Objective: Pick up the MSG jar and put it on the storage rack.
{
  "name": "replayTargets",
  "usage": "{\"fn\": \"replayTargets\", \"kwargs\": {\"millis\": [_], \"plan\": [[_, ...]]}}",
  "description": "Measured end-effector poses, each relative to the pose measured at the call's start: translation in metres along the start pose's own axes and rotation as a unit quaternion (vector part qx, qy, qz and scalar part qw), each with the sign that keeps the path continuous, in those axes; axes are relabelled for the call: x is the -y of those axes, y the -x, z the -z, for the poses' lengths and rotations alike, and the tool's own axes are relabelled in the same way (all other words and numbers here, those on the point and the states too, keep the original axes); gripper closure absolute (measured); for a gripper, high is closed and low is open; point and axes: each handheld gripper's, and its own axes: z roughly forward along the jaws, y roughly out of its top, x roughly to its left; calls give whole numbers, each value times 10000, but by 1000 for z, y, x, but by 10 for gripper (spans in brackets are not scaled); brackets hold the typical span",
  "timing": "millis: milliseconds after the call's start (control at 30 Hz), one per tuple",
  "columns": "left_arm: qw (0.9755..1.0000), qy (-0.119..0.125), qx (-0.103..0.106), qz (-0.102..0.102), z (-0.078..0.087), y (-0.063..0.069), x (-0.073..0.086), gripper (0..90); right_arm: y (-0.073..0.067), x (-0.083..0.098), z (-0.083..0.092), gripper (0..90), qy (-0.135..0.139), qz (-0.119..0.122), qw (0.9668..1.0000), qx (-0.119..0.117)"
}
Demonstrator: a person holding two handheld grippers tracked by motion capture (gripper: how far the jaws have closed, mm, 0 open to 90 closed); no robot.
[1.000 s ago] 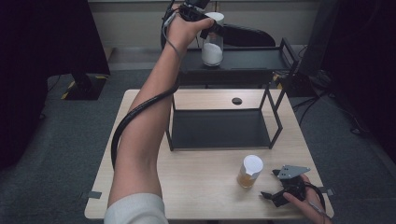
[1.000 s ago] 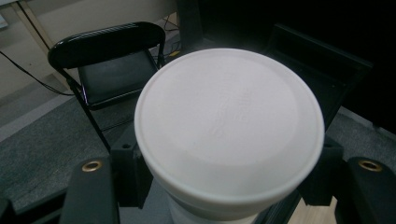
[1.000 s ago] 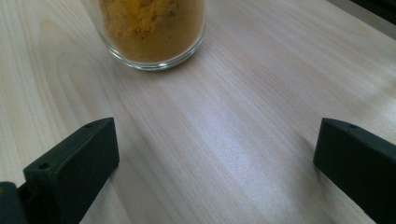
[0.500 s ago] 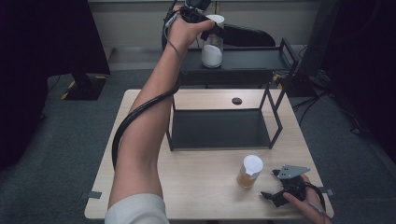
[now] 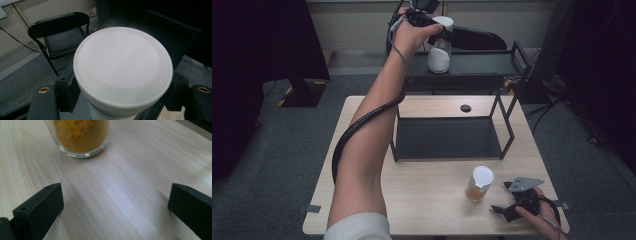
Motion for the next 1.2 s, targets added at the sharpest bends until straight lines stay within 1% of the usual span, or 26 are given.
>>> {"fn": "replayTargets", "kwargs": {"millis": [67, 100, 133, 233, 300, 500, 633, 733, 767, 833, 867, 967, 1067, 1133, 1200], "plan": [[9999, 15, -91, 141, 1, 3, 1, 181, 0, 0, 0, 0, 0, -2, 10000, 1], [9997, 35, -123, 193, 2, 4, 1, 150, 0, 0, 0, 0, 1, -1, 10000, 2], [9997, 44, -111, 232, 2, 4, 2, 123, 0, 0, 0, 0, 0, -1, 10000, 1], [9995, 61, -173, 273, 5, 7, 5, 81, 0, 0, 0, 0, 1, -1, 10000, 1], [9993, 79, -156, 323, 6, 7, 7, 61, 0, 0, 0, 0, 1, 0, 10000, 1], [9989, 206, -162, 381, 15, 12, 17, 24, 0, 0, 0, 0, 2, -8, 10000, 6], [9988, 276, -146, 369, 21, 13, 27, 16, -1, 0, 0, 0, 4, -10, 10000, 13], [9987, 314, -42, 403, 24, 12, 36, 16, -1, 0, 0, 0, 1, -16, 10000, 18], [9986, 298, -20, 443, 25, 13, 38, 16, -1, 0, 0, 0, 2, -14, 10000, 20], [9985, 328, 66, 440, 26, 12, 45, 16, -1, 0, 0, 0, 3, -17, 10000, 20], [9984, 342, 74, 451, 26, 13, 49, 16, -1, 0, 0, 0, 3, -16, 10000, 22], [9986, 338, 118, 388, 28, 14, 57, 20, -1, 0, 0, 0, 2, -19, 10000, 22], [9983, 413, 192, 369, 30, 14, 67, 22, -1, 0, 0, 0, 2, -26, 10000, 30], [9984, 417, 223, 302, 32, 15, 72, 23, -2, 0, 0, 0, 3, -27, 10000, 33], [9983, 418, 278, 286, 32, 15, 77, 23, -2, 0, 0, 0, 3, -29, 10000, 33]]}}
